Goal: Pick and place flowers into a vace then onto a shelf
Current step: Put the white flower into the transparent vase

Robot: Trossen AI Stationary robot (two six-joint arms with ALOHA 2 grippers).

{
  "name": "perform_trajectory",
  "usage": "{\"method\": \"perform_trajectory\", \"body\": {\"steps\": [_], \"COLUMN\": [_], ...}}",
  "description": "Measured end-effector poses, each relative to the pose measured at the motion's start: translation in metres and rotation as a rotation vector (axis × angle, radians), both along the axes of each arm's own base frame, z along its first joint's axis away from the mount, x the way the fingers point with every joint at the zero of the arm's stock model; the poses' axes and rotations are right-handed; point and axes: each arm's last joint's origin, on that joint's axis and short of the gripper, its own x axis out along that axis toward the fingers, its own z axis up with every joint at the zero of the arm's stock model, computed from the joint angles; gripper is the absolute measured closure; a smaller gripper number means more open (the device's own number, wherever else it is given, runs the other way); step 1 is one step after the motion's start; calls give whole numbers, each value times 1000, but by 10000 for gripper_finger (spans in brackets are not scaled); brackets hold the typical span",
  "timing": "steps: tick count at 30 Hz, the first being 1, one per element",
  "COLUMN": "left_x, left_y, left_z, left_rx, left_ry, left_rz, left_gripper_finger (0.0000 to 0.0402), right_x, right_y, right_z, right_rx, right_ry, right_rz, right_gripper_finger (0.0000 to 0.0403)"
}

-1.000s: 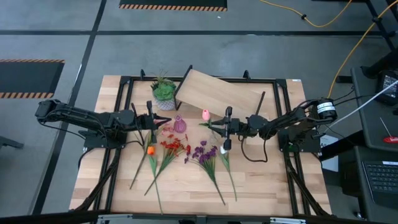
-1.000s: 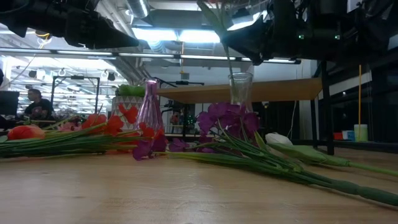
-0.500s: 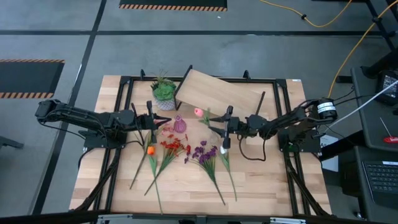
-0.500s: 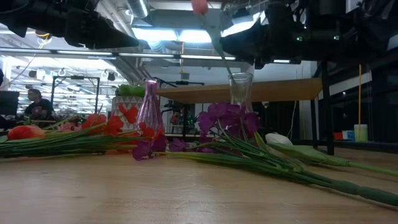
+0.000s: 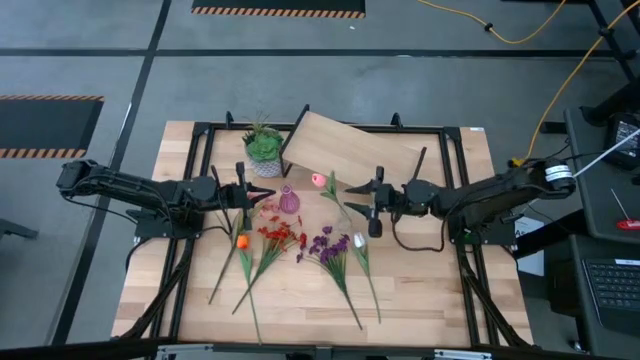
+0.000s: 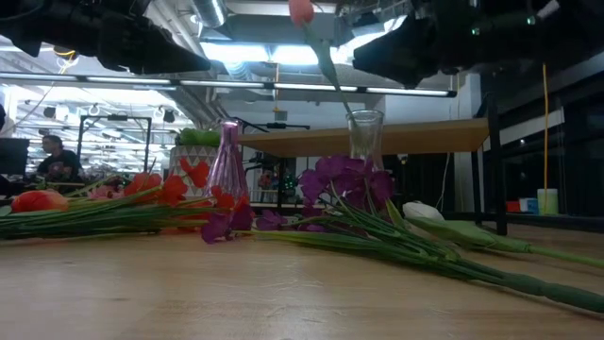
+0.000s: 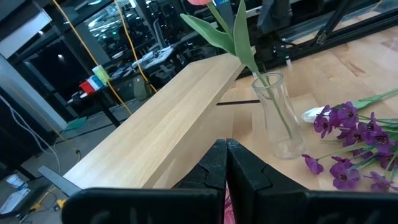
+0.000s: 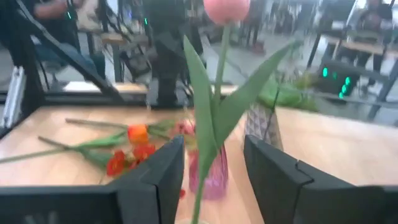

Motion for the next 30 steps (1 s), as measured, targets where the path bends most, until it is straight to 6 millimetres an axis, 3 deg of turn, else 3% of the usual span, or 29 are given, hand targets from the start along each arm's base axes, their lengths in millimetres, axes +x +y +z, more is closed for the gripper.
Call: {"method": "perform_trajectory", "body": {"steps": [6,13,18,23,30], "left_x": [0,0,0,0,1], "left_y": [-1,-1,1,1,-5], "left_z": [0,-1,-1,0,0], "left_rx": [-35,-27,13,11,-114], "left_ry": [-6,2,9,-2,-16], "left_rz": [-43,-38,43,38,-164], "left_gripper_finger": [400,400,400,400,400], "right_x": [5,9,3,-9,-24], "right_y": [3,23,50,75,102], "right_z": [29,61,88,80,61], "right_rx": [9,-15,-33,20,138], "right_ry": [161,317,329,366,398], "right_rz": [7,67,43,-4,-138], "right_gripper_finger": [279,389,390,398,400]}}
